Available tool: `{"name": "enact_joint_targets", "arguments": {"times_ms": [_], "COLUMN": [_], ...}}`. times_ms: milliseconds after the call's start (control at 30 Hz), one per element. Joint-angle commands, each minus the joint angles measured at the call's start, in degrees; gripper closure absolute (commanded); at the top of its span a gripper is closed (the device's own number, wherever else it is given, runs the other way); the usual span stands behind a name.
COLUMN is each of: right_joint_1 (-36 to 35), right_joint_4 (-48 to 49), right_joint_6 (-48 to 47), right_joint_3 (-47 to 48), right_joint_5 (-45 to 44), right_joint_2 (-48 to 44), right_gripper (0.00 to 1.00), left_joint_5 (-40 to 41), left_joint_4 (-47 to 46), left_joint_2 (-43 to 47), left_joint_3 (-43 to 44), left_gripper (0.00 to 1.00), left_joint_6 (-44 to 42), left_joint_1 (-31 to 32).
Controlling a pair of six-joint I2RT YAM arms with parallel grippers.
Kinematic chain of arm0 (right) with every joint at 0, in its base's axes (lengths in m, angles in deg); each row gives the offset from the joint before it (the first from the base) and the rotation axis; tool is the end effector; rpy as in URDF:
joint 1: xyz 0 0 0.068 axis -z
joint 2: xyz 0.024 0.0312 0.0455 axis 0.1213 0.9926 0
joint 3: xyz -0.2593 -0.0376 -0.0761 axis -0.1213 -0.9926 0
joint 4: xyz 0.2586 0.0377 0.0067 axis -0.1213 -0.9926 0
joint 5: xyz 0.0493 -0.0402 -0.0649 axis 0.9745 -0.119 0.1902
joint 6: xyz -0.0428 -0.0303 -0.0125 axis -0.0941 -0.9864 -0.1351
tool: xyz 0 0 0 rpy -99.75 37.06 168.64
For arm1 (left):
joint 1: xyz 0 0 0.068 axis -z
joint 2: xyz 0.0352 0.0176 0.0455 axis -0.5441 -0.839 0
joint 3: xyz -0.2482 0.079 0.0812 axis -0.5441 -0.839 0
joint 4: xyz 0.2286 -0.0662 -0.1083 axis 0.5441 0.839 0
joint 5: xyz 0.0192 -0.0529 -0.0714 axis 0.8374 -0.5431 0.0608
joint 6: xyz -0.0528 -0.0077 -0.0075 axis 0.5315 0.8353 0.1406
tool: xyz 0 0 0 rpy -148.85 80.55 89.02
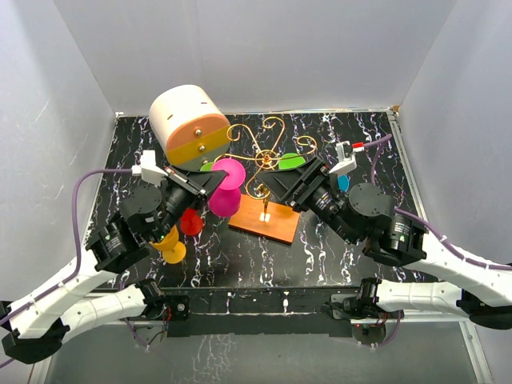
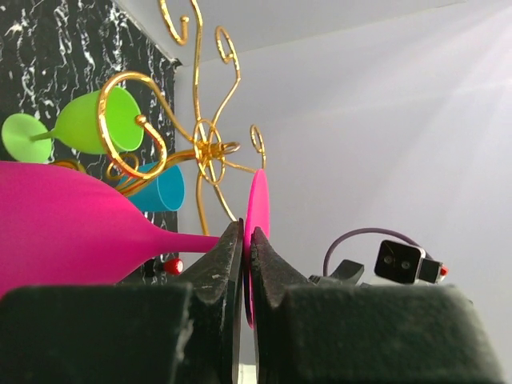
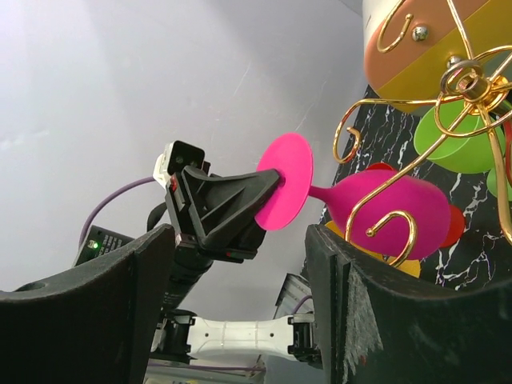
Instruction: Place the wine glass upside down on the wine glass rack
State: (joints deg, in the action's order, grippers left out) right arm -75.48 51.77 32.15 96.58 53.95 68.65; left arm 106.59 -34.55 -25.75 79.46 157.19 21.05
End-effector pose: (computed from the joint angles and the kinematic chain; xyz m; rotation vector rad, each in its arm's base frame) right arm 0.0823 0.1632 0.4465 0.2780 1.7087 1.3322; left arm 0.1045 -0.1185 0.4185 -0.6933 1.5927 -1.4235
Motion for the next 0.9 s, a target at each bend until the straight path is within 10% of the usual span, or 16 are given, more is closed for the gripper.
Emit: {"name": "enact_joint_targets", "arguments": {"times_ms": [0,867], "right_joint_1": [-0.22,-0.24], "right_joint_4": [3.15,1.40], "right_joint_6": [-0.76,0.06], "right_joint_3": [-0.50,0.69], "right_joint_5": [0.07,-0.42], "right_joint_2": [-0.88,-1.98], "right_gripper": [0.36,0.41], "left_joint_5": [1.62,-5.35], "left_joint_4": [-8.81,-7.94], "left_joint_2": [-2.50,-11.46], "left_joint_3": [1.62,5.90], "left_gripper": [1.00,1.00], "left_joint_6": [-3.14,1.87], "left_joint_1": [-0.05,-12.91]}}
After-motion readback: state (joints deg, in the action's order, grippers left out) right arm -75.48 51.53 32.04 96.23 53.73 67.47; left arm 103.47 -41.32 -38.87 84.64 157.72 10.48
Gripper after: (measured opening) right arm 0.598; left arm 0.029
